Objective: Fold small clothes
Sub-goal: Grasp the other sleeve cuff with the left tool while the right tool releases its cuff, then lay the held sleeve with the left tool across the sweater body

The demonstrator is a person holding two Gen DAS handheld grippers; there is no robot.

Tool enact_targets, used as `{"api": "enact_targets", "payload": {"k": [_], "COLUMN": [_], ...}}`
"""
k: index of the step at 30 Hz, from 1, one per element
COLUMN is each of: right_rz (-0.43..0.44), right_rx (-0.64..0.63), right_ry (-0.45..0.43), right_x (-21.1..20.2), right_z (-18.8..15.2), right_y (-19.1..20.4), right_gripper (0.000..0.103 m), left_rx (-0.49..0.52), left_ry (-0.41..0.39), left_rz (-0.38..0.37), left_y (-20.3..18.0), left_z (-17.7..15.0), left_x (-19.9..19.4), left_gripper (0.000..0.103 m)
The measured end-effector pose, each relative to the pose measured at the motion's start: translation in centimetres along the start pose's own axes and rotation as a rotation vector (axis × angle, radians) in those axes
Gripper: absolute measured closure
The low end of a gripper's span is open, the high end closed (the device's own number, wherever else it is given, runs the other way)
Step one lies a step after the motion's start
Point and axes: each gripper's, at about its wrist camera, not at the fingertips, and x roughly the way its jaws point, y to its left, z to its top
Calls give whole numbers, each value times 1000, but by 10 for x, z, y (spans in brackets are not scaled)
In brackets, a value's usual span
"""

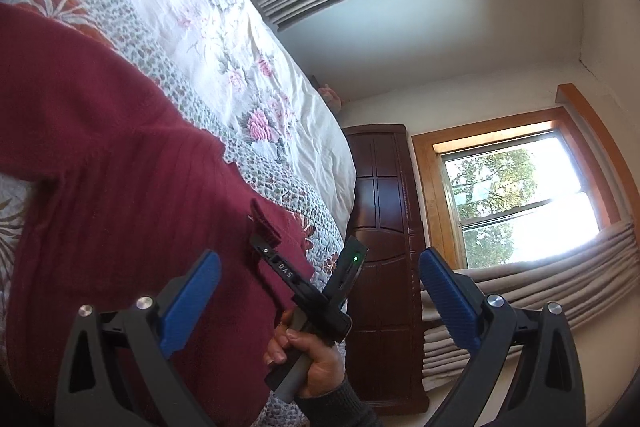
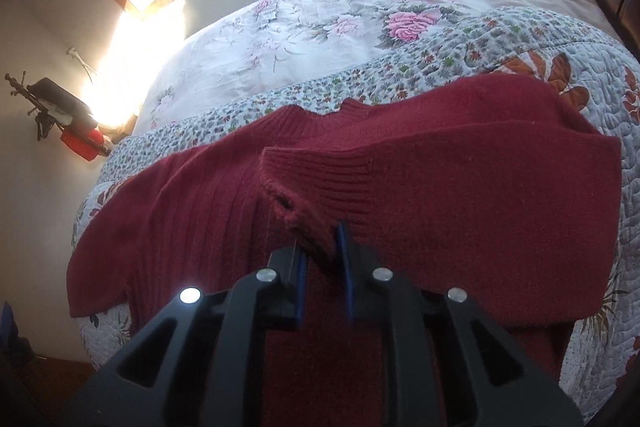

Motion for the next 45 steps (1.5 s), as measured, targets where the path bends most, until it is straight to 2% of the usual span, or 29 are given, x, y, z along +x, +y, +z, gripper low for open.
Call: {"api": "enact_targets", "payload": {"k": [1, 2, 4, 10, 12, 15, 17, 19, 22, 24, 26, 28, 29, 30, 32, 38, 45], "right_rz": [5, 17, 54, 94, 88, 81, 74, 76, 86, 109, 123, 140, 147, 152, 159, 156, 151], "right_rx": [-14, -30, -50, 7, 42, 106, 146, 182, 233, 258, 253, 239, 233, 226, 221, 219, 235], "right_ry": [0, -1, -8, -36, -39, -41, -45, -49, -60, -64, -61, -58, -57, -56, -54, -55, -55], "right_x": [0, -4, -21, -87, -105, -126, -137, -143, -147, -146, -145, -143, -142, -141, -141, -143, -146], "right_z": [-3, -6, -11, -40, -59, -86, -103, -113, -123, -125, -124, -122, -120, -120, -119, -120, -122], "right_y": [3, 6, 9, -31, -50, -75, -87, -96, -104, -104, -98, -90, -86, -82, -77, -74, -79], "right_gripper": [78, 67, 57, 55, 54, 52, 50, 49, 48, 48, 48, 48, 48, 48, 48, 48, 48], "left_rx": [-25, -44, -86, -133, -164, -144, -157, -165, -82, -41, -34, -32, -30, -27, -16, 59, 202], "left_ry": [18, 38, 77, 236, 304, 392, 434, 458, 490, 518, 554, 575, 582, 583, 570, 487, 364], "left_rz": [4, 5, 22, 64, 94, 156, 231, 247, 286, 350, 405, 417, 416, 418, 417, 326, 220], "left_y": [6, 12, 22, 40, 51, 63, 75, 77, 62, 57, 57, 58, 58, 58, 56, 23, -38], "left_z": [3, 5, 9, 13, 11, 8, 8, 9, 13, 12, 13, 12, 11, 11, 12, 23, 48], "left_x": [12, 24, 48, 134, 164, 200, 217, 229, 239, 246, 249, 250, 250, 250, 248, 223, 145], "left_gripper": [4, 4, 4, 4, 4, 4, 4, 4, 5, 19, 57, 79, 86, 86, 93, 95, 96]}}
